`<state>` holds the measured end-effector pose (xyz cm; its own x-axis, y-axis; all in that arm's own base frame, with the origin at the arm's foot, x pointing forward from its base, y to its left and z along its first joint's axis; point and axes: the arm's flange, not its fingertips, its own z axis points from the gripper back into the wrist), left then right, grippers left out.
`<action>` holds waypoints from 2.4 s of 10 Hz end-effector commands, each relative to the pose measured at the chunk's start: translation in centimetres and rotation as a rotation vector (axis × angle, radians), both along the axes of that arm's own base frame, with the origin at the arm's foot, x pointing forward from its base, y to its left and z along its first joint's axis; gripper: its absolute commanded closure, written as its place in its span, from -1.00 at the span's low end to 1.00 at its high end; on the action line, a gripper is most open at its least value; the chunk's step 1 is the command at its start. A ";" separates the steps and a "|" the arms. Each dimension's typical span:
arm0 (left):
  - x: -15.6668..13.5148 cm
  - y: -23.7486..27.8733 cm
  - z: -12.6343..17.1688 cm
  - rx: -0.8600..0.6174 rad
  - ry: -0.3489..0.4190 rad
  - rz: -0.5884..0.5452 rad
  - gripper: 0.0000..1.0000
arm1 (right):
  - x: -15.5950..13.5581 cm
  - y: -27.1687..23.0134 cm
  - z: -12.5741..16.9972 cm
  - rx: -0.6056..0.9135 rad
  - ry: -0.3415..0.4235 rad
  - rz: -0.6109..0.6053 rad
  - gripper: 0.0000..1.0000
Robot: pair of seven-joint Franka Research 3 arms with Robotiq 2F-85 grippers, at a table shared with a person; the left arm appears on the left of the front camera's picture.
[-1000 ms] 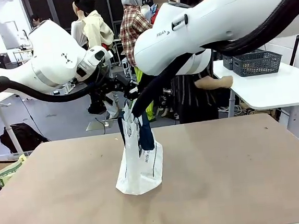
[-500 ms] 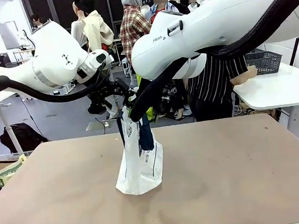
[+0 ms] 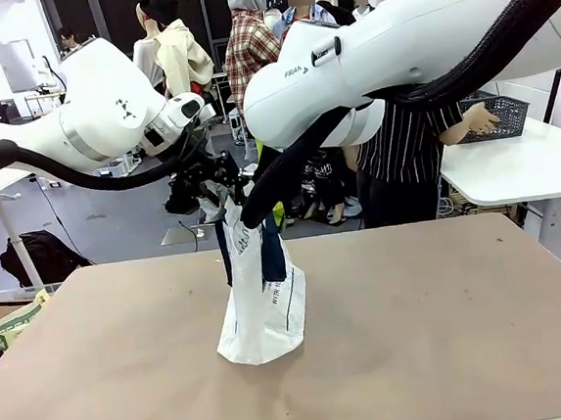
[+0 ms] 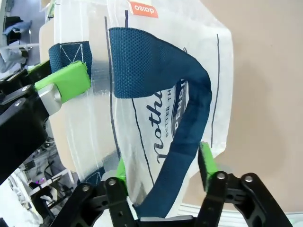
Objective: Transfer purchased items from the store into the shopping bag.
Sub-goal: Open the Reusable shopping bag in the center of the table.
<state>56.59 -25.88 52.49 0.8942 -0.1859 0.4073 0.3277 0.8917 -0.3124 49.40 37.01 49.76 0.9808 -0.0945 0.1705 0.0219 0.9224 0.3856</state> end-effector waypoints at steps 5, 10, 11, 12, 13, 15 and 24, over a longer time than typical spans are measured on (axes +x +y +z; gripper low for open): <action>0.4 0.5 0.5 0.021 0.028 0.033 1.00 | 0.7 -0.1 0.4 -0.042 0.038 -0.017 1.00; -0.5 5.4 2.6 0.086 0.008 0.162 1.00 | 1.5 -2.4 1.5 -0.081 0.025 -0.083 1.00; -1.4 7.1 3.3 0.107 -0.001 0.202 1.00 | 2.0 -2.4 1.6 -0.098 0.026 -0.070 1.00; -2.3 8.4 3.7 0.112 -0.004 0.222 1.00 | 2.3 -2.4 1.6 -0.098 0.036 -0.053 1.00; -3.1 9.6 4.0 0.119 -0.006 0.261 1.00 | 2.8 -2.0 1.4 -0.102 0.050 -0.021 1.00; -4.2 10.6 3.1 0.125 0.046 0.316 1.00 | 3.9 -0.3 0.6 -0.129 0.072 0.048 1.00; -4.3 10.7 -1.0 0.132 0.147 0.295 1.00 | 4.2 2.2 -1.3 -0.190 0.116 0.106 1.00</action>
<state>52.36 -14.97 51.37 0.9645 0.0520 0.2591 0.0044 0.9772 -0.2123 53.60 39.50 48.73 0.9965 0.0387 0.0736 -0.0528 0.9782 0.2010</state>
